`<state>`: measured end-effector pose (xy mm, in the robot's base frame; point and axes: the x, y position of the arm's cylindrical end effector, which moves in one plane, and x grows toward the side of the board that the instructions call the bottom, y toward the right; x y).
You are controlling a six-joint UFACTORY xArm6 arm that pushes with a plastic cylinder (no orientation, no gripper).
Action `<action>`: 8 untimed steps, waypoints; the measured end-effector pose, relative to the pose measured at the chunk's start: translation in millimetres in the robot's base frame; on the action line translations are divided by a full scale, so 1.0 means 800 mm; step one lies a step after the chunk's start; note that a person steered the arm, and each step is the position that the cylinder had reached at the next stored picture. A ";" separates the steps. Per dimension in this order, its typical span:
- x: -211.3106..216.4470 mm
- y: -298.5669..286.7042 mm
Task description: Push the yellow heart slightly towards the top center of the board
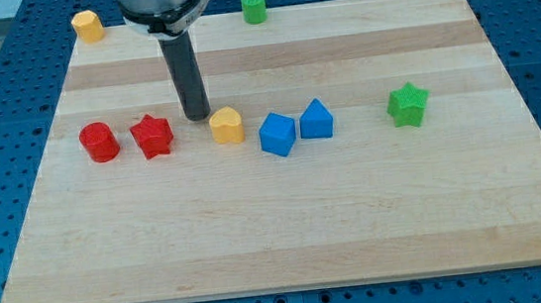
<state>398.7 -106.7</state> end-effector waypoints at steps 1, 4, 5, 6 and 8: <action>0.035 0.003; 0.080 0.035; 0.043 0.025; 0.025 0.024; 0.052 0.030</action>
<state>440.0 -83.0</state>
